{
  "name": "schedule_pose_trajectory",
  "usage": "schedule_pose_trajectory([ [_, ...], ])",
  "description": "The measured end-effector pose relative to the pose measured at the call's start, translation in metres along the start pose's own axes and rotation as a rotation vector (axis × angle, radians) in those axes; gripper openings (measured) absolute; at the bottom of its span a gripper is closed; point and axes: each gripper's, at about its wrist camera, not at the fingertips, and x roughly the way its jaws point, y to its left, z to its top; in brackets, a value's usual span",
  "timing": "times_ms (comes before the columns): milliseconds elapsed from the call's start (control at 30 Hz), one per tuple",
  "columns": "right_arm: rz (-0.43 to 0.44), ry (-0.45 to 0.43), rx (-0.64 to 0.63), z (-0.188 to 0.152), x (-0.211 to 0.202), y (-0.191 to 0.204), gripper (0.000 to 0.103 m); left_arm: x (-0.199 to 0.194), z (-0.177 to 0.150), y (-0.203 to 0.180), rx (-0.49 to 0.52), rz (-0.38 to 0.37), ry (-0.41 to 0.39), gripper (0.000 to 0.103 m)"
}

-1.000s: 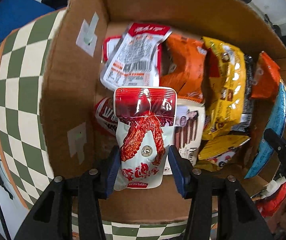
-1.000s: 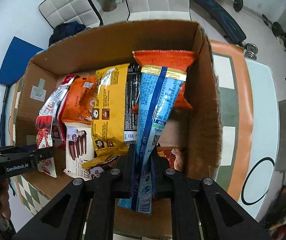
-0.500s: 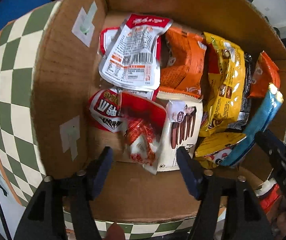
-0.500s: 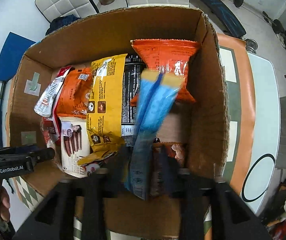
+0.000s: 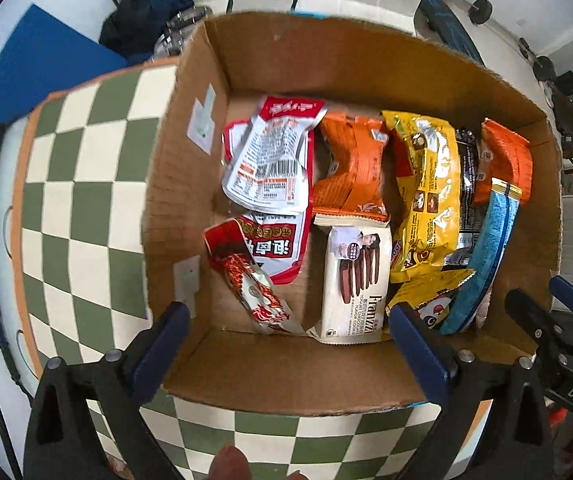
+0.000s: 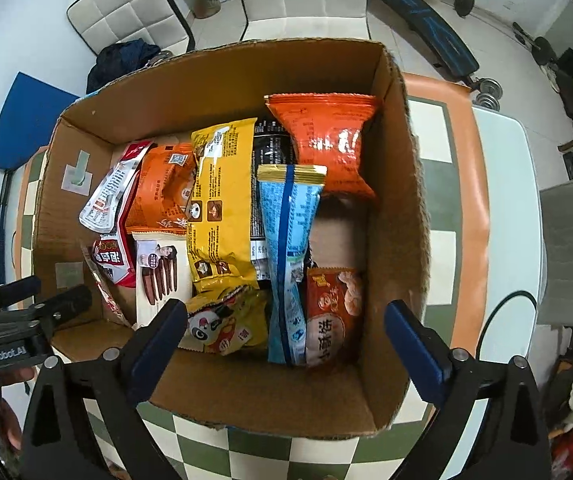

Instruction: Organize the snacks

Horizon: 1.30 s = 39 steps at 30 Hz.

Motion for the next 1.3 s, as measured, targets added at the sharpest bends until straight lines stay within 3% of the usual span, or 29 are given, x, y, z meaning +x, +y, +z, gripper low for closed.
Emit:
schedule_pose_trajectory([
  [267,-0.024,-0.036,0.016,-0.017,-0.015,-0.003,0.101,-0.028,-0.019,-0.012,0.020,0.034,-0.097,0.102],
  [533,-0.037,-0.142,0.016,-0.049,-0.062,-0.001,0.101,-0.077,-0.052,-0.019,0.017,0.056,-0.275,0.102],
  [733,-0.039,-0.263,0.014,-0.089,-0.115,0.002,0.102,-0.130,-0.096,-0.025,0.022,0.042,-0.417,0.102],
  [933,-0.014,-0.363,0.033,-0.134,-0.170,0.003,0.102,-0.167,-0.140,-0.023,0.025,0.032,-0.507,0.102],
  [1300,0.022,-0.491,0.005,-0.217,-0.254,0.014,0.102,-0.228,-0.216,-0.027,0.068,0.009,-0.614,0.102],
])
